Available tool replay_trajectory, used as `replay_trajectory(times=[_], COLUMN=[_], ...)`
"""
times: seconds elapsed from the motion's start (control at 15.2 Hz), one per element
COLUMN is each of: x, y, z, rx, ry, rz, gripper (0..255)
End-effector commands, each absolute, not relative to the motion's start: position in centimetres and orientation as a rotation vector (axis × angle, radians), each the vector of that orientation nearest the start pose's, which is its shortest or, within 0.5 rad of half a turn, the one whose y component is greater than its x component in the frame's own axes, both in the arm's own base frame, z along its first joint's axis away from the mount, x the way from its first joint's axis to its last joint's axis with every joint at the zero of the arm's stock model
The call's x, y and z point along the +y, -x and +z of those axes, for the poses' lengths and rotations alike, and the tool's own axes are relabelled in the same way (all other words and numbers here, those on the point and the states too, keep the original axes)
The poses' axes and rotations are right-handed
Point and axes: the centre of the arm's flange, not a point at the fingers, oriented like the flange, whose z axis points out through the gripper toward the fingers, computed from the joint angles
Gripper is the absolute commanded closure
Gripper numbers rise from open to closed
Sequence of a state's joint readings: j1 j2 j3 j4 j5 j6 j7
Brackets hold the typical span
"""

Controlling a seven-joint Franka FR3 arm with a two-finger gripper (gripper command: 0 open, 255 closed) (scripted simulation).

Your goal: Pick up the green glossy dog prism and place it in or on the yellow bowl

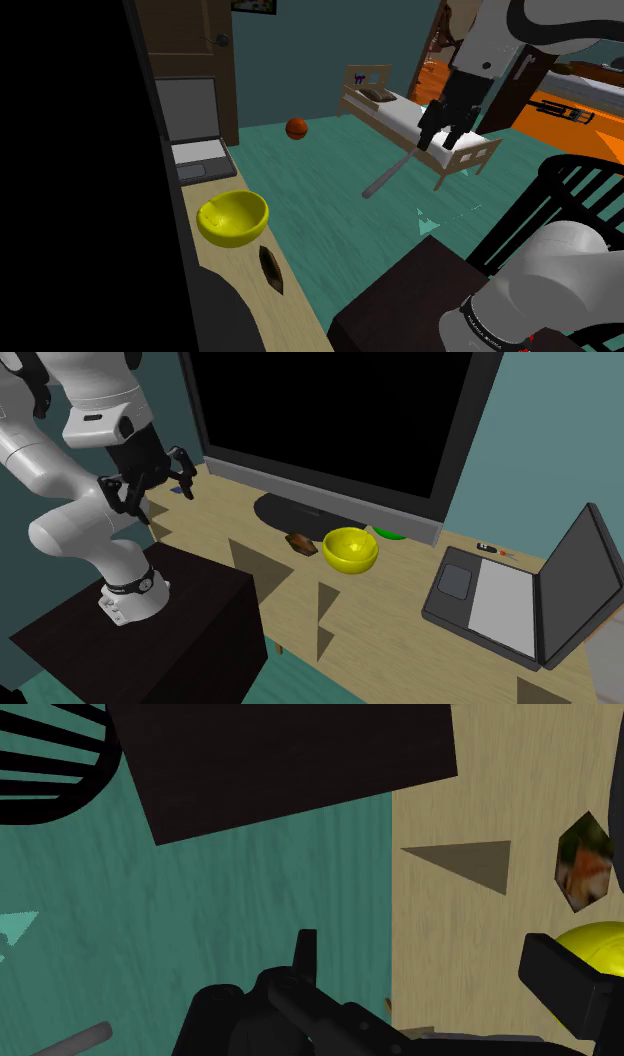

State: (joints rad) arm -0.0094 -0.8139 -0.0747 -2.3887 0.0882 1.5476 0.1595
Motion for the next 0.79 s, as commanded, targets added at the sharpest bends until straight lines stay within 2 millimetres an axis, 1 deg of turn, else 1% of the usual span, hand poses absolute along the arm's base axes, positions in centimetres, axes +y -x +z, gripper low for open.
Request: replay_trajectory(times=[0.0,0.73], x=[-2.2,10.1], y=[-29.6,-32.8], z=[58.2,50.4], rx=[0.327,0.303], ry=[2.982,3.016], rz=[0.053,0.045], gripper=[0,0])
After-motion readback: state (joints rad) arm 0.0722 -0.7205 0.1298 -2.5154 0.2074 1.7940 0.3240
